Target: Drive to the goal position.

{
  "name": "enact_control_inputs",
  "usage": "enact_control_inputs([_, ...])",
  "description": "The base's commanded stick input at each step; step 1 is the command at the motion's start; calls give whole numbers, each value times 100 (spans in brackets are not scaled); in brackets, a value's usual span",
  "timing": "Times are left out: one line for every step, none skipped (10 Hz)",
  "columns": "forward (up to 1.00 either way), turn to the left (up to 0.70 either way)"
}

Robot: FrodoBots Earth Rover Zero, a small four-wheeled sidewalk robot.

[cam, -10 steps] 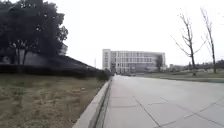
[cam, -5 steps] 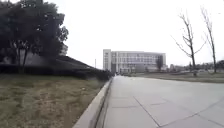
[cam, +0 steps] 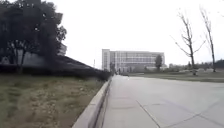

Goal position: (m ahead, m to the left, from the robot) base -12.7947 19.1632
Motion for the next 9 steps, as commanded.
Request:
enact_control_inputs([45, -27])
enact_control_inputs([45, -27])
enact_control_inputs([45, -27])
enact_control_inputs([45, -27])
enact_control_inputs([45, -27])
enact_control_inputs([45, -27])
enact_control_inputs([45, -27])
enact_control_inputs([45, -27])
enact_control_inputs([45, -27])
